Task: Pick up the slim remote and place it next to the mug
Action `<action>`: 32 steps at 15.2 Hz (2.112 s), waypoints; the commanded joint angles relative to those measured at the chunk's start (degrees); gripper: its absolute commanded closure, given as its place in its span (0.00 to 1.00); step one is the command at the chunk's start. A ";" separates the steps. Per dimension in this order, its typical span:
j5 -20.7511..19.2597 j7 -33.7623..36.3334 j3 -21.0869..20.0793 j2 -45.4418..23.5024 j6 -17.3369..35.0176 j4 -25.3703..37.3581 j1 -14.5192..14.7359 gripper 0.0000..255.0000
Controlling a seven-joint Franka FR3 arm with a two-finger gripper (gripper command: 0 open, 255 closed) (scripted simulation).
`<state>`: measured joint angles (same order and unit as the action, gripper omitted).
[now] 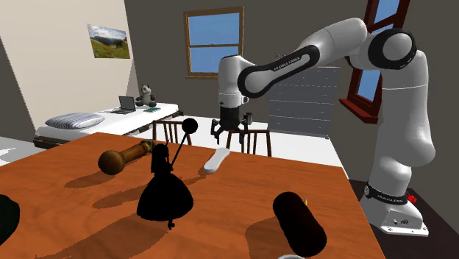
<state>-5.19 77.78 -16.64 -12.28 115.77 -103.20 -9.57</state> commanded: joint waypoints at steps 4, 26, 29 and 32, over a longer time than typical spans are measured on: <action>-1.79 11.02 2.55 -11.28 -0.97 10.76 1.25 0.00; -2.49 15.92 4.46 -18.79 3.01 13.70 1.80 1.00; -2.49 15.93 4.45 -18.80 3.02 13.69 1.81 1.00; -2.49 15.93 4.46 -18.80 3.02 13.70 1.80 1.00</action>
<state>-7.68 93.71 -12.18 -31.08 118.79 -89.50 -7.77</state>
